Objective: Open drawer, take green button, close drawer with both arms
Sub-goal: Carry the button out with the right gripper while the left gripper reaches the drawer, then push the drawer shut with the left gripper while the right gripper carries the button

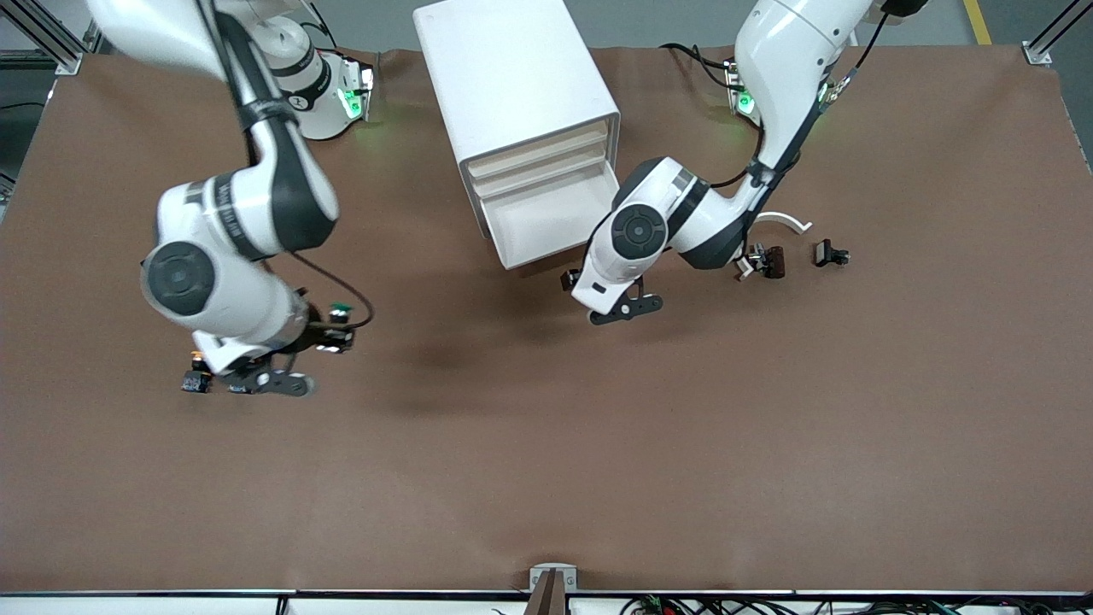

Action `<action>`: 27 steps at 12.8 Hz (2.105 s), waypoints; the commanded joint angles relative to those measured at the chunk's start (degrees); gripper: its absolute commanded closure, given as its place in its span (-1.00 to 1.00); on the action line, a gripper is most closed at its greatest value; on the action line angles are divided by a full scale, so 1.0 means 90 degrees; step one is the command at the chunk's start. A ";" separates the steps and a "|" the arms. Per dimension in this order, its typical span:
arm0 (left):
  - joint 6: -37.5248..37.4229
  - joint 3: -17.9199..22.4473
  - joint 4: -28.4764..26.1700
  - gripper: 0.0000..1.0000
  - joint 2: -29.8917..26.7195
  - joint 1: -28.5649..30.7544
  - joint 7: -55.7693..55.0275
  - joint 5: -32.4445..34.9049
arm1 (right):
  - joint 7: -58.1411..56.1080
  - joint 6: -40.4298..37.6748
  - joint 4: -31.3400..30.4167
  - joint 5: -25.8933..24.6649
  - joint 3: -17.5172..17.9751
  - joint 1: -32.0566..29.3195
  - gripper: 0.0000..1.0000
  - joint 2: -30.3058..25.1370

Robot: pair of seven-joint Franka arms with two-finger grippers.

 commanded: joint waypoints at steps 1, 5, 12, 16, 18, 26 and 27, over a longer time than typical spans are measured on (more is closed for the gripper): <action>0.0049 0.0004 -0.0028 -1.00 0.0079 -0.0251 -0.0314 0.0064 | -0.0574 0.0613 -0.0117 -0.0033 0.0145 -0.0587 1.00 0.0362; 0.0000 -0.0103 -0.0154 -1.00 0.0109 -0.0603 -0.0851 -0.0014 | -0.0672 0.1443 -0.0350 -0.0120 0.0145 -0.0813 1.00 0.0715; 0.0000 -0.0797 -0.0556 -1.00 0.0011 -0.0584 -0.1133 -0.0764 | -0.1384 0.2956 -0.1179 -0.0170 0.0145 -0.1038 1.00 0.0939; 0.0000 -0.1021 -0.0585 -1.00 0.0099 -0.0603 -0.1603 -0.1059 | -0.1590 0.3389 -0.1425 -0.0170 0.0145 -0.1116 1.00 0.1037; -0.0019 -0.1022 -0.0575 -1.00 0.0079 -0.0536 -0.1633 -0.1069 | -0.1590 0.3379 -0.1435 -0.0170 0.0145 -0.1135 1.00 0.1144; -0.0019 -0.0856 0.0459 -1.00 -0.0096 0.1337 -0.1223 -0.0474 | -0.1610 0.3389 -0.1669 -0.0170 0.0145 -0.1184 1.00 0.1193; -0.0029 -0.0856 0.0576 -1.00 -0.0155 0.1572 -0.1223 -0.0415 | -0.1677 0.3379 -0.1669 -0.0170 0.0145 -0.1184 1.00 0.1184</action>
